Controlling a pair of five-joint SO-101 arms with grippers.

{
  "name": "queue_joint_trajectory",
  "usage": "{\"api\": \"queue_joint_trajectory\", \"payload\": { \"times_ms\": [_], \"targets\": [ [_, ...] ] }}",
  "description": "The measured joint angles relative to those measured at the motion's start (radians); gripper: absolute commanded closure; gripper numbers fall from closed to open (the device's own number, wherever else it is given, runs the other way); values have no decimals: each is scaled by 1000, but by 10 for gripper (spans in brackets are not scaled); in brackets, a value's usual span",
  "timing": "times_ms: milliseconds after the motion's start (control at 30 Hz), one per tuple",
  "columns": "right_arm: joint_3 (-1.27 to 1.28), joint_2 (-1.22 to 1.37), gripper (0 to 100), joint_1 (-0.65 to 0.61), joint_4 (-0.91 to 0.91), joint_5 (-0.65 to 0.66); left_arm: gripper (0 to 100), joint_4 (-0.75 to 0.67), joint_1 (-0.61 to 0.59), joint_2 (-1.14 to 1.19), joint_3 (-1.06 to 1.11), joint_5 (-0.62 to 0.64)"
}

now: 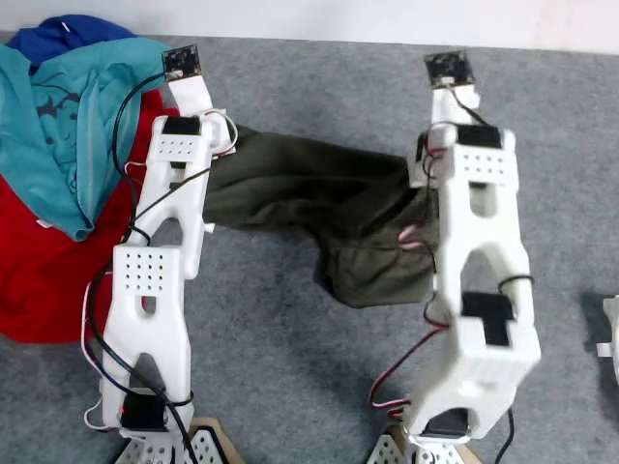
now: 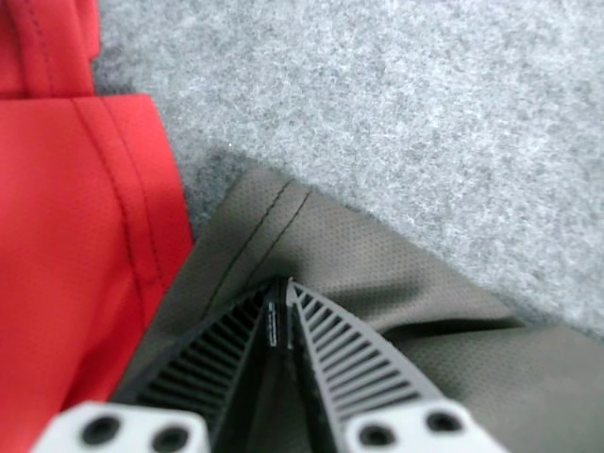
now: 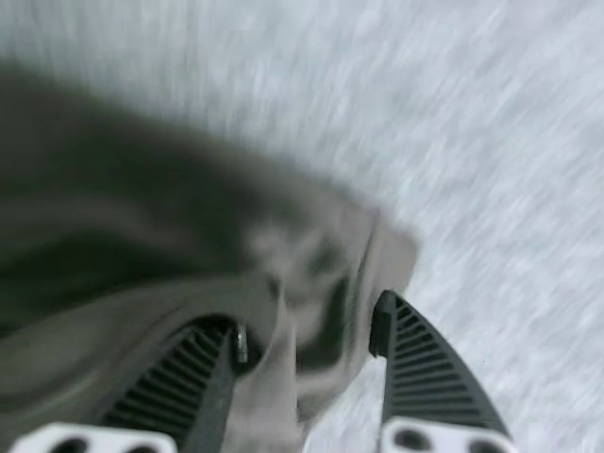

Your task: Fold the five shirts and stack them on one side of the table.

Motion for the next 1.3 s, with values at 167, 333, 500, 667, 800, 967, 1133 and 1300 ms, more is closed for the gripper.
{"api": "queue_joint_trajectory", "payload": {
  "times_ms": [167,333,500,667,800,967,1133,1300],
  "targets": [
    [-157,43,790,-18,250,0,990,0,0,0,0,0],
    [-269,43,790,-72,437,0,990,0,0,0,0,0],
    [-292,43,859,-98,516,0,990,0,0,0,0,0],
    [-150,28,989,-178,473,-15,990,0,0,0,0,0],
    [3,-64,990,-227,350,-89,990,0,0,0,0,0],
    [302,-276,991,-287,146,-114,990,0,0,0,0,0],
    [654,-450,991,-298,-164,-132,990,0,0,3,0,0],
    [779,-463,991,-301,-345,-175,990,-2,0,3,0,0]
  ]
}}
